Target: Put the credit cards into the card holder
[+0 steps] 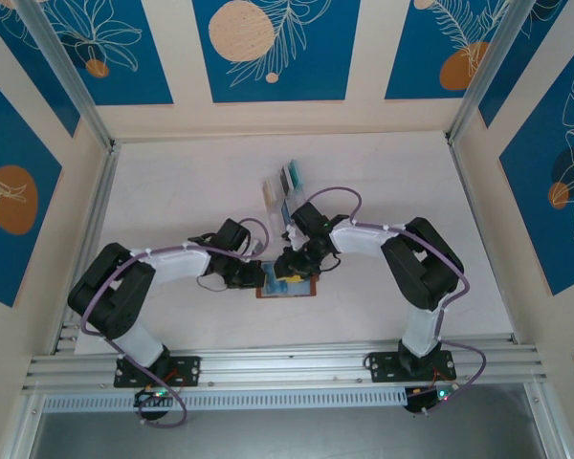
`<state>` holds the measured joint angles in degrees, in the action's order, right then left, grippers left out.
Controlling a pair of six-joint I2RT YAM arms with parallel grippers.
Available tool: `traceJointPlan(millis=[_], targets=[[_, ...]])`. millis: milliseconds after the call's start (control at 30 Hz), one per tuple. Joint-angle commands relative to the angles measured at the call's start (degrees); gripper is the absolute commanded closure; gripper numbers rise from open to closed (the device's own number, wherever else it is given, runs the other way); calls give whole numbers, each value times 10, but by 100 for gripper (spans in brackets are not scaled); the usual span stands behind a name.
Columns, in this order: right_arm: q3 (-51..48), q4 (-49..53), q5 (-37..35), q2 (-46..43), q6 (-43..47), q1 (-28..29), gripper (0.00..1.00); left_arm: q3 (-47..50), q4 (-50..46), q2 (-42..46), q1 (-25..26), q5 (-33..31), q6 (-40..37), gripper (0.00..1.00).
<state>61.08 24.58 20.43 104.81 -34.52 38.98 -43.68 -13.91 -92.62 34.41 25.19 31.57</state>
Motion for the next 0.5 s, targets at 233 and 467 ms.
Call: traceJointPlan(millis=[233,467], targets=[[34,87,-30,2,15,4,71,43,39,29,-25,79,38,90],[48,89,-23,22,19,5,83,70,75,54,-56,114,56,89]])
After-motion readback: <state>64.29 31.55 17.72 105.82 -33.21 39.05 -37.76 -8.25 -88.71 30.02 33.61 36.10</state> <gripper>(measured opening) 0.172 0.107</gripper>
